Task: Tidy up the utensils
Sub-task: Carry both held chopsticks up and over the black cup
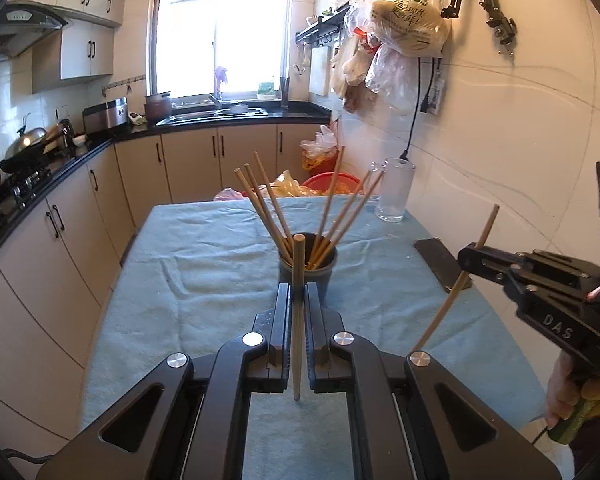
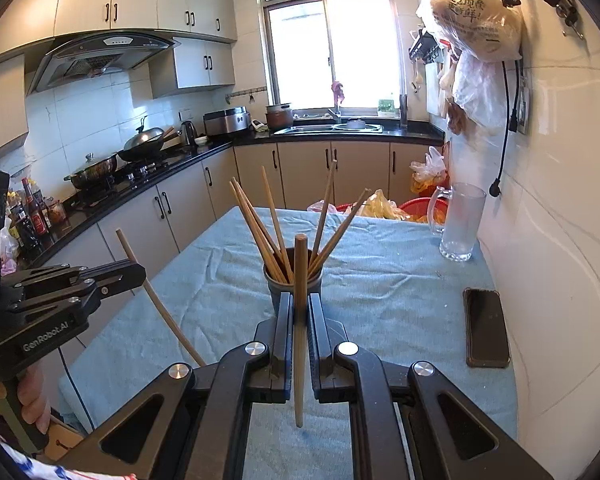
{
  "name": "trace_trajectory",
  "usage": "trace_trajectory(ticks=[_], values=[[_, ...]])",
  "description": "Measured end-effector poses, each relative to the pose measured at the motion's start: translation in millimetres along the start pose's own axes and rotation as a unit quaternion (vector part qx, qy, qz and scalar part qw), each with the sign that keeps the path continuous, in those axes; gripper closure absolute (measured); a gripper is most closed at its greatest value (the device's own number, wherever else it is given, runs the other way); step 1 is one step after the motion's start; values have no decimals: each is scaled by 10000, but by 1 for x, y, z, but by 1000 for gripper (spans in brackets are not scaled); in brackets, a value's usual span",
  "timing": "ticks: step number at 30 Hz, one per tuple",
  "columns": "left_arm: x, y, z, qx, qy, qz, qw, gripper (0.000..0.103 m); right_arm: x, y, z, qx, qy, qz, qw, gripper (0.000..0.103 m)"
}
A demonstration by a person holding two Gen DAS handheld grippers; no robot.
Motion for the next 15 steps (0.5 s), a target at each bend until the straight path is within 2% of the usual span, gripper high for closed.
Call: trace_trajectory(ticks=[15], values=[[-23,-22,-16,91,-40,-126,9999,97,-32,-36,6,-153,-178,-46,9997,96]])
Point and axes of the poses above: each gripper's, at about its wrist camera, not at the fingertips, and x roughly against the way its jaws point, z to its right, y to its underside, the point moved 3 cm from there along -x, roughly the way its jaws point, and after that the axes turned 14 degrees about z, right-handed, at the moved point
